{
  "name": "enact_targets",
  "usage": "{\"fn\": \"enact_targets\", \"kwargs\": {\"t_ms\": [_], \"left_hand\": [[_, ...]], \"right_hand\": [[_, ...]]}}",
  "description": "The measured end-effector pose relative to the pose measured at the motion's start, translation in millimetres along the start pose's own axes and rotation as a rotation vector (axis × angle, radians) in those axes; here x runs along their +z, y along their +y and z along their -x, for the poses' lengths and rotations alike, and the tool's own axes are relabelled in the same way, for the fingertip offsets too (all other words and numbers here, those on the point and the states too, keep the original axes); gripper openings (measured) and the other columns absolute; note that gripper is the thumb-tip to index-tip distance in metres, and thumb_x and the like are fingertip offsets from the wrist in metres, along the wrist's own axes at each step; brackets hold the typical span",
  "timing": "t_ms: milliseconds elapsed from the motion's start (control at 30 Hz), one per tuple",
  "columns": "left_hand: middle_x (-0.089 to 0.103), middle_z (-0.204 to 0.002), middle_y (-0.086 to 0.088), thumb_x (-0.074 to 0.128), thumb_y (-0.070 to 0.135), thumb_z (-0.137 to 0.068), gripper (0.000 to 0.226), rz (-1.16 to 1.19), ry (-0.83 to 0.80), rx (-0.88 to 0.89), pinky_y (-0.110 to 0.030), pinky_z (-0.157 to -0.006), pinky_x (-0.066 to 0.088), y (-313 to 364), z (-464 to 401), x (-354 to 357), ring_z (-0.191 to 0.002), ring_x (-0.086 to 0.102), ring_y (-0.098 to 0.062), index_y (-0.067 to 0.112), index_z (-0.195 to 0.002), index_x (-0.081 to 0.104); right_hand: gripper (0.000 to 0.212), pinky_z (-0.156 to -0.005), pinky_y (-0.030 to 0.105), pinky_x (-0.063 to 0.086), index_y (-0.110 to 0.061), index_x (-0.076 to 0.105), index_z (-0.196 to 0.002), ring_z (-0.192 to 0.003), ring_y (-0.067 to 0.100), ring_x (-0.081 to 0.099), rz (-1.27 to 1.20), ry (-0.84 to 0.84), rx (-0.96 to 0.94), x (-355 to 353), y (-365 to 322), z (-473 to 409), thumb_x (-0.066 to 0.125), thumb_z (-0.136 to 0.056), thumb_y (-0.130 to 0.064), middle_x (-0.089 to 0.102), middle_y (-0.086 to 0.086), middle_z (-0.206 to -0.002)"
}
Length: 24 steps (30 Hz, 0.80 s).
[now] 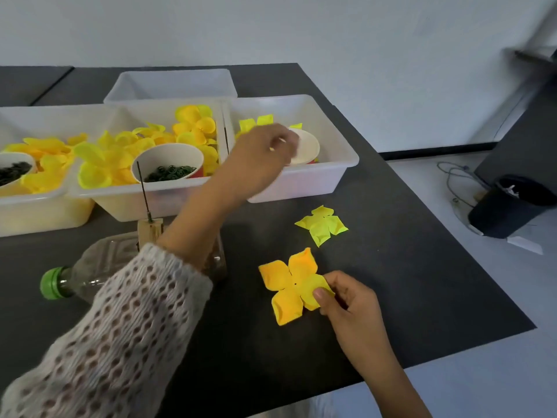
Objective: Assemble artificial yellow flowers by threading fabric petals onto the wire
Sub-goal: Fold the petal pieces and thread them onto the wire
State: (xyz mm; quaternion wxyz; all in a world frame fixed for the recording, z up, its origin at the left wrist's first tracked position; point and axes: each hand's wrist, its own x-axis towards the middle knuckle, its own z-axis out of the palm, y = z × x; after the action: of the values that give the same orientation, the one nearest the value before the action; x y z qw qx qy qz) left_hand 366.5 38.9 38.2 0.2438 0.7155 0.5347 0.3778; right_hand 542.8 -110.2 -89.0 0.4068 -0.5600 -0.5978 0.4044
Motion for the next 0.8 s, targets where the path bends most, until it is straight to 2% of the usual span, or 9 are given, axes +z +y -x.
{"fn": "enact_targets", "kwargs": {"t_ms": [100,167,267,367,500,600,667,733,800], "left_hand": [[0.071,-0.101,0.002,0.05,0.02,-0.1,0.021,-0.016,-0.46,0.07,-0.024,-0.093,0.048,15.0,32.8,4.8,-0.1,0.065,-0.013,0.015,-0.109,0.068],[0.071,-0.1,0.002,0.052,0.028,-0.101,0.022,-0.07,-0.747,0.066,-0.024,-0.088,0.051,19.3,46.3,7.5,-0.092,0.066,-0.009,0.016,-0.108,0.068],[0.064,-0.107,0.013,0.059,0.046,-0.094,0.031,-0.361,-0.91,0.112,-0.02,-0.078,0.045,11.2,60.3,19.8,-0.094,0.058,-0.001,0.024,-0.116,0.066],[0.055,-0.107,0.01,0.069,0.052,-0.085,0.044,-0.521,-0.882,0.137,-0.023,-0.075,0.045,-4.6,72.7,39.5,-0.095,0.052,-0.009,0.025,-0.118,0.058],[0.055,-0.099,0.005,0.064,0.041,-0.089,0.023,-0.589,-0.692,0.253,-0.038,-0.078,0.052,-17.5,79.7,56.2,-0.091,0.054,-0.016,0.022,-0.101,0.058],[0.058,-0.096,0.003,0.06,0.03,-0.092,0.012,-0.547,-0.651,0.236,-0.035,-0.075,0.05,-21.7,75.1,56.6,-0.089,0.055,-0.016,0.019,-0.098,0.061],[0.055,-0.085,0.004,0.061,0.023,-0.092,0.008,-0.424,-0.619,0.167,-0.029,-0.066,0.044,-21.2,68.4,51.5,-0.08,0.052,-0.014,0.018,-0.087,0.056],[0.05,-0.075,0.005,0.061,0.019,-0.091,0.019,-0.3,-0.558,0.075,-0.026,-0.059,0.037,-18.9,60.3,43.2,-0.071,0.048,-0.013,0.018,-0.076,0.049],[0.048,-0.07,0.004,0.06,0.017,-0.091,0.024,-0.181,-0.522,-0.008,-0.023,-0.055,0.035,-16.0,54.2,33.9,-0.064,0.045,-0.01,0.017,-0.072,0.046]], "right_hand": [[0.017,-0.059,0.019,0.048,-0.016,0.066,-0.075,-0.059,0.007,0.057,-0.044,0.059,0.057,-3.5,-0.9,-5.0,0.062,-0.092,-0.019,0.062,0.001,-0.064],[0.022,-0.054,0.016,0.045,-0.012,0.064,-0.07,-0.052,0.005,0.053,-0.105,0.093,0.085,-3.2,-2.6,-8.7,0.062,-0.092,-0.017,0.06,-0.001,-0.056],[0.03,-0.048,0.015,0.04,-0.01,0.059,-0.064,-0.045,0.004,0.047,-0.139,0.126,0.102,1.0,-4.6,-12.4,0.06,-0.093,-0.018,0.054,-0.002,-0.05],[0.033,-0.048,0.013,0.041,-0.008,0.06,-0.066,-0.046,0.003,0.047,-0.146,0.124,0.102,3.0,-6.4,-13.1,0.058,-0.094,-0.025,0.054,-0.002,-0.051],[0.048,-0.049,0.013,0.042,-0.007,0.059,-0.065,-0.047,0.005,0.05,-0.155,0.132,0.143,1.3,-9.3,-14.3,0.044,-0.097,-0.039,0.056,-0.003,-0.052],[0.053,-0.053,0.018,0.043,-0.007,0.061,-0.069,-0.049,0.009,0.051,-0.132,0.137,0.146,-1.3,-5.0,-11.0,0.034,-0.097,-0.044,0.058,0.003,-0.055],[0.031,-0.053,0.021,0.043,-0.02,0.064,-0.079,-0.052,0.008,0.053,-0.055,0.156,0.101,-1.7,-0.1,-6.5,0.043,-0.1,-0.03,0.059,0.0,-0.065],[0.011,-0.053,0.019,0.046,-0.032,0.058,-0.085,-0.062,0.006,0.059,0.068,0.197,0.07,1.3,1.3,-3.9,0.056,-0.095,-0.026,0.061,-0.01,-0.074],[0.018,-0.057,0.022,0.049,-0.034,0.049,-0.087,-0.07,0.006,0.06,0.168,0.242,0.095,7.4,-1.2,-4.8,0.066,-0.085,-0.038,0.059,-0.011,-0.077]]}}
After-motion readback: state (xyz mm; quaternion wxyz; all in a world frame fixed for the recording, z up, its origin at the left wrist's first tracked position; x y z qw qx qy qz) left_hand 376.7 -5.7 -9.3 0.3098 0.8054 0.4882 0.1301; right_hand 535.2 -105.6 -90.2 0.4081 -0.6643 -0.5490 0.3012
